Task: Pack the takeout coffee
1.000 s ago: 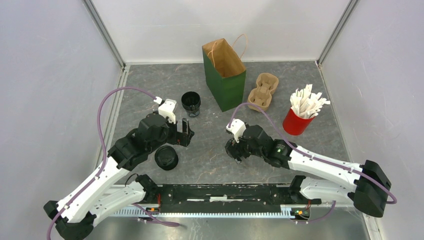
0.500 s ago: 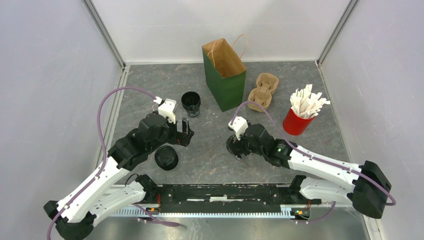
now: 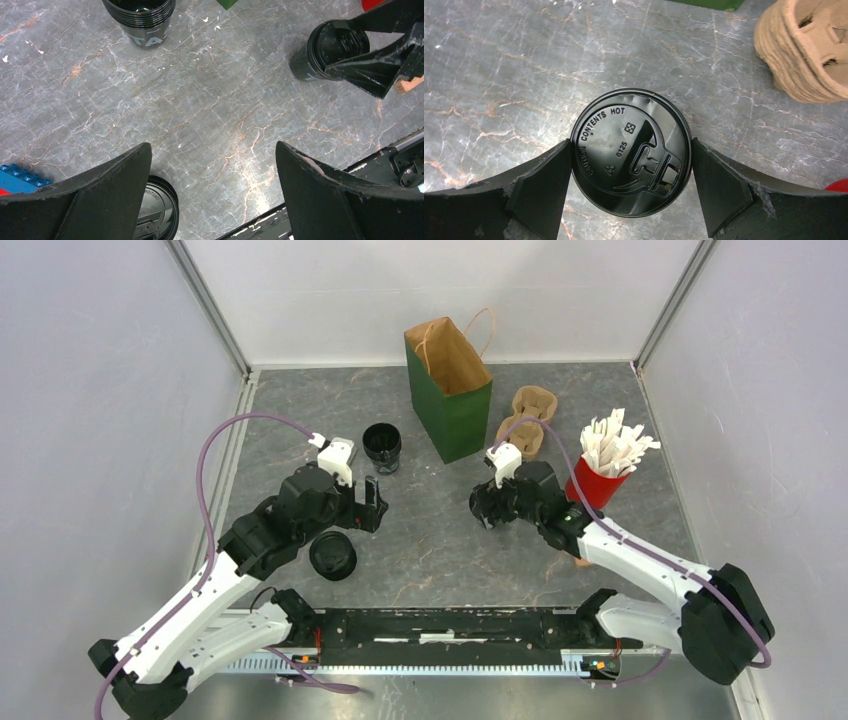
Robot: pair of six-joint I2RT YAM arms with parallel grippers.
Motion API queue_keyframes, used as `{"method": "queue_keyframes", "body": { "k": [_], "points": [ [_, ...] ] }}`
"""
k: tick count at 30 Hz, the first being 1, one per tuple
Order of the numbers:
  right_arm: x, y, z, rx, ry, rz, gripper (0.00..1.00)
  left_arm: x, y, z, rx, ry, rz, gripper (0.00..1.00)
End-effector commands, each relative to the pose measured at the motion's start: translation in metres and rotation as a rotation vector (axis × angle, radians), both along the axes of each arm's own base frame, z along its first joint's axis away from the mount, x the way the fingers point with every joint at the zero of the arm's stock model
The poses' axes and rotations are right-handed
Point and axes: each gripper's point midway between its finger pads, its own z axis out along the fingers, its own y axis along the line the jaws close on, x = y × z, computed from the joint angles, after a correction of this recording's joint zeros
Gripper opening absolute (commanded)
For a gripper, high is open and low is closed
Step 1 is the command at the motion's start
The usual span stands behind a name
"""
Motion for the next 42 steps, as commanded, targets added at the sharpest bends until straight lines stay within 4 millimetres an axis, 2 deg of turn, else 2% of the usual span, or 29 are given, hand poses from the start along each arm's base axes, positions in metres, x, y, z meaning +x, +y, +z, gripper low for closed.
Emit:
{"method": "queue_keyframes", "body": {
  "k": [1,5,12,16,26,31,37,42],
  "points": [
    [0.012,-0.012,-0.007,-0.004,0.033,-0.050,0.88,0.005,0.002,0.001,0.029,-0.029,-0.007,1.00],
    [0.026,-0.031,-0.008,0.007,0.035,-0.122,0.88,0.005,0.002,0.001,0.031,-0.023,-0.007,1.00],
    [0.038,-0.054,-0.010,0.030,0.067,-0.181,0.88,0.003,0.004,0.002,0.023,-0.030,0.002,1.00],
    [0.035,-0.069,-0.016,0.019,0.096,-0.223,0.88,0.004,0.004,0.002,0.024,-0.030,0.004,1.00],
    [0.012,-0.081,-0.020,0.028,0.129,-0.245,0.88,0.003,0.000,-0.001,0.021,-0.012,-0.016,1.00],
    [0.005,-0.095,-0.025,0.001,0.137,-0.298,0.88,0.001,0.001,0.000,0.015,-0.017,-0.018,1.00],
    [0.002,-0.116,-0.031,-0.018,0.144,-0.361,0.89,0.002,0.002,0.000,0.020,-0.019,-0.010,1.00],
    [0.003,-0.132,-0.027,-0.024,0.136,-0.404,0.89,0.003,0.002,-0.002,0.031,-0.015,-0.008,1.00]
  ]
}}
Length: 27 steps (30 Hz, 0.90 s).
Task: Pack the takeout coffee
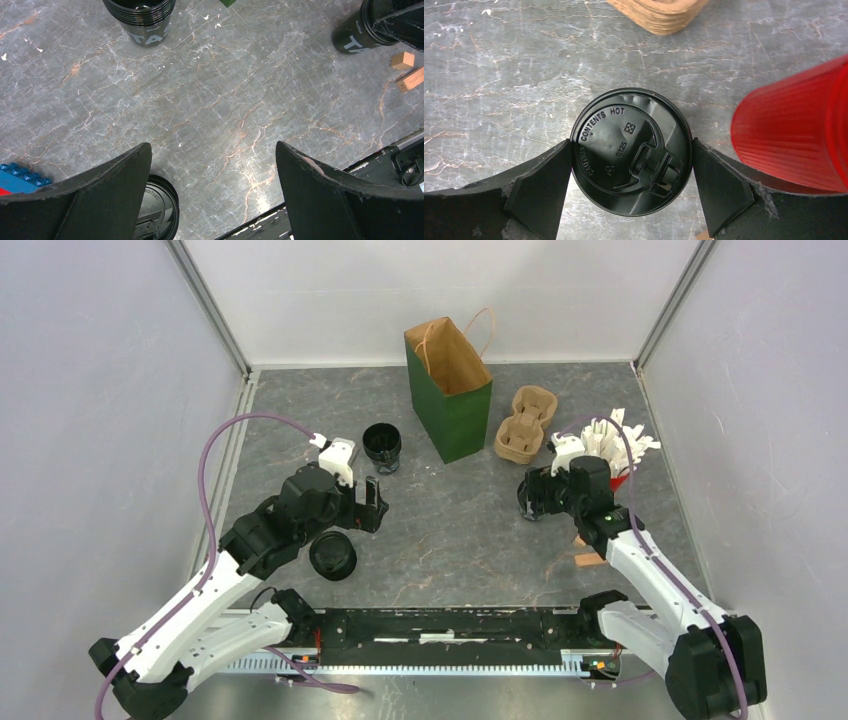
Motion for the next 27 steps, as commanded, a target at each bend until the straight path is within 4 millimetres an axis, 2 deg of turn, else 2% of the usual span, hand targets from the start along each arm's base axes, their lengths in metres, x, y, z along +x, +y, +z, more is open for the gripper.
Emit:
{"method": "queue_keyframes", "body": {
  "k": [1,8,10,17,27],
  "points": [
    [-0.019,-0.028,-0.024,-0.079,0.099,-0.058,0.90,0.003,0.002,0.001,0.028,-0.021,-0.007,1.00],
    [-0.020,-0.041,-0.024,-0.068,0.114,-0.095,0.94,0.004,0.003,0.000,0.031,-0.019,-0.003,1.00],
    [-0.020,-0.038,-0.020,-0.054,0.101,-0.087,0.98,0.003,0.003,0.001,0.028,-0.020,-0.003,1.00],
    [-0.016,-0.036,0.002,-0.042,0.070,-0.074,0.98,0.004,0.004,0.002,0.027,-0.023,0.000,1.00],
    [-0.009,-0.033,0.017,-0.030,0.056,-0.076,0.98,0.003,0.003,0.002,0.024,-0.022,-0.003,1.00]
  ]
}}
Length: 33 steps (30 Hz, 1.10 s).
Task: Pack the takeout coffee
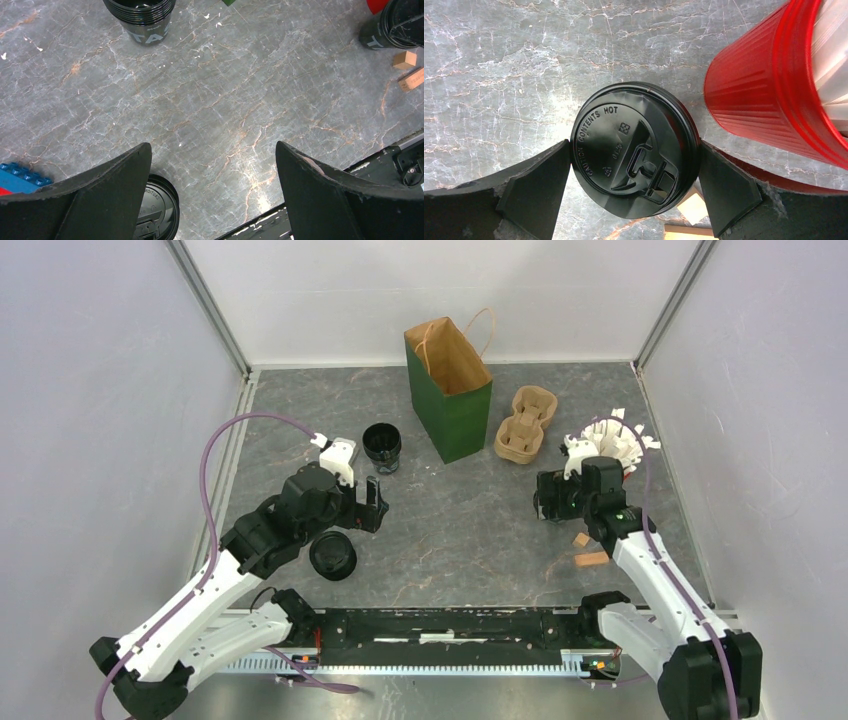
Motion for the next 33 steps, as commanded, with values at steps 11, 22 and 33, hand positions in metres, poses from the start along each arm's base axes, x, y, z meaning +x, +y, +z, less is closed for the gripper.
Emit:
{"method": "queue_keyframes", "body": {
  "k": [11,22,33],
  "points": [
    [0.007,0.034,0.027,0.173,-0.020,0.087,0.96,0.002,0.005,0.004,0.019,-0.032,0.001,1.00],
    [-0.009,0.039,-0.006,0.205,0.069,0.092,0.98,0.003,0.003,0.004,0.020,-0.028,-0.006,1.00],
    [0.004,0.025,0.021,0.133,0.025,0.050,0.98,0.001,0.004,0.006,0.009,-0.035,-0.009,1.00]
  ]
}}
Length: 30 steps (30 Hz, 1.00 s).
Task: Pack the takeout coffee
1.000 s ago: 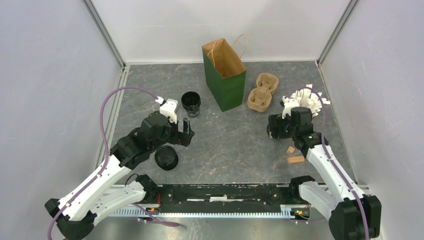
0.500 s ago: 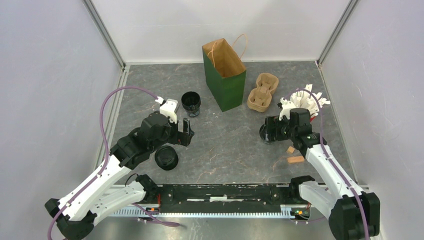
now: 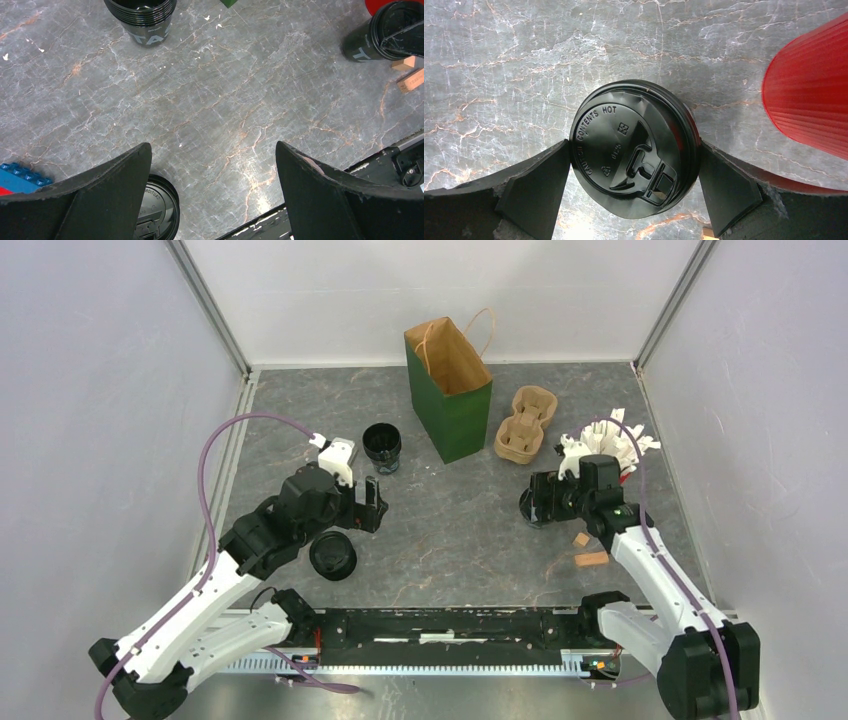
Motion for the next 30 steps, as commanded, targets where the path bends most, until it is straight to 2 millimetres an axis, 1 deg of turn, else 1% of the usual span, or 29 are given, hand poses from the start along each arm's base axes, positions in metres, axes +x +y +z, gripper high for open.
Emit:
{"method": "queue_keyframes", "body": {
  "k": [1,7,10,12,14,16,18,20,22,24,25,26,28,30],
  "points": [
    [0.014,-0.008,0.027,-0.037,-0.056,-0.024,0.98,0.001,0.003,0.005,0.012,-0.030,-0.011,1.00],
    [0.017,-0.007,0.031,-0.028,-0.061,-0.028,0.98,0.000,0.005,0.007,0.005,-0.038,-0.005,1.00],
    [0.014,0.006,0.037,0.038,-0.068,0.005,0.98,0.000,0.002,0.005,0.004,-0.028,-0.015,1.00],
    [0.009,0.015,0.038,0.095,-0.066,0.031,0.98,-0.002,-0.006,0.007,-0.025,-0.013,-0.038,1.00],
    [0.003,0.022,0.035,0.132,-0.057,0.052,0.98,-0.006,-0.022,0.011,-0.083,0.022,-0.088,1.00],
    [-0.003,0.023,0.028,0.136,-0.036,0.063,0.98,-0.010,-0.044,0.017,-0.166,0.081,-0.137,0.98],
    [-0.006,0.022,0.022,0.128,-0.021,0.069,0.98,-0.015,-0.073,0.021,-0.264,0.173,-0.206,0.95],
    [-0.009,0.023,0.018,0.128,-0.015,0.079,0.98,-0.016,-0.099,0.025,-0.352,0.237,-0.252,0.92],
    [-0.012,0.025,0.016,0.134,-0.014,0.094,0.98,-0.011,-0.123,0.028,-0.421,0.274,-0.284,0.88],
    [-0.015,0.026,0.015,0.141,-0.014,0.110,0.98,-0.005,-0.143,0.027,-0.453,0.304,-0.295,0.86],
    [-0.016,0.027,0.016,0.143,-0.016,0.118,0.98,-0.001,-0.153,0.023,-0.457,0.326,-0.298,0.85],
    [-0.017,0.028,0.016,0.145,-0.019,0.124,0.98,0.004,-0.161,0.024,-0.467,0.332,-0.299,0.85],
    [-0.019,0.029,0.015,0.147,-0.023,0.134,0.98,0.015,-0.176,0.016,-0.493,0.372,-0.275,0.82],
    [-0.020,0.029,0.014,0.144,-0.027,0.143,0.98,0.023,-0.192,0.014,-0.551,0.401,-0.272,0.80]
  ]
}}
